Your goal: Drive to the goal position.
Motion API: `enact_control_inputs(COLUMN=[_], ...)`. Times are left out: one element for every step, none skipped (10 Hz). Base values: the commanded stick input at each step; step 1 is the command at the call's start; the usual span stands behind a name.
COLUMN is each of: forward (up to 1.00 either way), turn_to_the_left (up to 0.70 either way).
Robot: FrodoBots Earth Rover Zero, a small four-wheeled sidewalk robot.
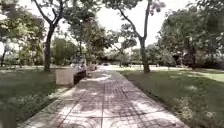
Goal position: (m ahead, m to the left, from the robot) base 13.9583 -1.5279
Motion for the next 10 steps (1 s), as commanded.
enact_control_inputs(forward=[1.00, 1.00, 1.00, 1.00, 1.00, 1.00, 1.00, 1.00, 1.00, 1.00], turn_to_the_left=[0.00, 0.00, 0.00, 0.00, 0.00, 0.00, 0.00, 0.00, 0.00, 0.00])
